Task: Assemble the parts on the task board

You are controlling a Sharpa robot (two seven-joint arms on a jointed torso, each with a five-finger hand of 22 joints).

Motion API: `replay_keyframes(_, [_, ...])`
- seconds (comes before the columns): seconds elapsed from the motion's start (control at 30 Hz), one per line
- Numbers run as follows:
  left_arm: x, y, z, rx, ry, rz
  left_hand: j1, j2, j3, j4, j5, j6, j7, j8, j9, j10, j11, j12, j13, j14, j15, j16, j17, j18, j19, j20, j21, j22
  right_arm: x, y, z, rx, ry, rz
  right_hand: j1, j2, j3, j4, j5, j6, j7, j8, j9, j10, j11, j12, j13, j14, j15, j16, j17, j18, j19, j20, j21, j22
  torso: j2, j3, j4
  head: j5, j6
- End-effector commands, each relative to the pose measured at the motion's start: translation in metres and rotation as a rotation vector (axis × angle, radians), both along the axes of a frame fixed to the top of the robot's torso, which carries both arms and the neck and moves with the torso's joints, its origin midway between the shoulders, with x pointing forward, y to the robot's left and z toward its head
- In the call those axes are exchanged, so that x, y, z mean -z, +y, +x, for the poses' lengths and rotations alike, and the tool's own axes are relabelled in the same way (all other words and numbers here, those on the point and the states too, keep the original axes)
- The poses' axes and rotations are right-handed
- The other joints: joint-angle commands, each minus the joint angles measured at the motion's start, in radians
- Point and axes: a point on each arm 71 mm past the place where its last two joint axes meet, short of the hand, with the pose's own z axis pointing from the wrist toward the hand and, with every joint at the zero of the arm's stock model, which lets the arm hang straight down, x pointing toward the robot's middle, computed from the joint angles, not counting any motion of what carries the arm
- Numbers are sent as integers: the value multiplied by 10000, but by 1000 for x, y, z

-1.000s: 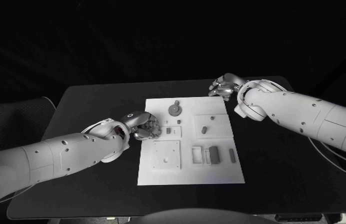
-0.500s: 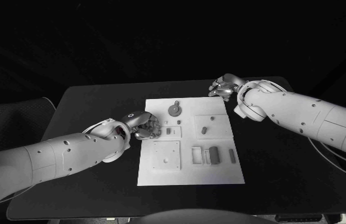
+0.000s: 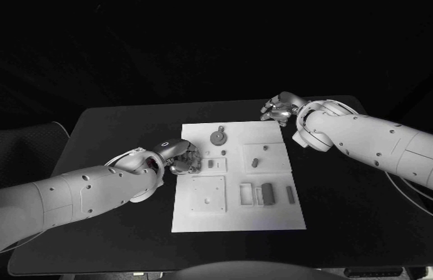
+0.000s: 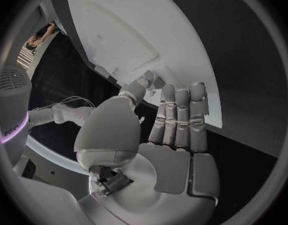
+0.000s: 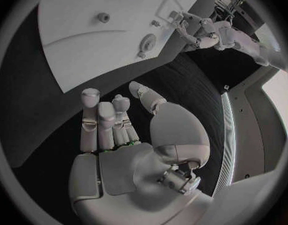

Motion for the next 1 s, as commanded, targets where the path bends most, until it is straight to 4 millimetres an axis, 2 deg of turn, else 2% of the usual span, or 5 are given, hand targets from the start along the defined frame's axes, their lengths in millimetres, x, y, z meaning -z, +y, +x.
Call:
replay_keyframes(0.03, [1,-1,0,82,128,87,-47,44,-1,62,47,34,27,-40,11,-78,-25,41,-10,-60,-42,38,-16,610,-14,-52,71,224,0,1,0,-87,-46,12,-72,24,53,-24,55,56,109,59,-12,-60,-8,53,-15,-13,0,50,-13,597,-7,-56,-52,132,1,2,1,-8,-3])
replay_keyframes(0.4, [1,-3,0,113,175,105,-67,98,39,76,53,73,18,-29,25,-106,-30,72,-20,-94,-43,87,-48,612,-38,-56,98,222,0,2,0,-101,-42,15,-76,22,53,-24,57,58,109,61,-12,-59,-8,53,-16,-11,-1,50,-13,597,-6,-57,-52,132,1,0,0,-10,-4])
replay_keyframes(1.0, [2,-3,1,41,283,97,-223,773,337,368,140,207,-21,3,105,-222,-52,194,-108,-242,-34,295,-259,606,-162,-50,207,207,0,1,0,-85,-41,10,-82,22,53,-23,59,60,107,64,-12,-58,-9,54,-19,-9,-2,50,-15,597,-4,-58,-53,132,-2,4,-4,-19,-27])
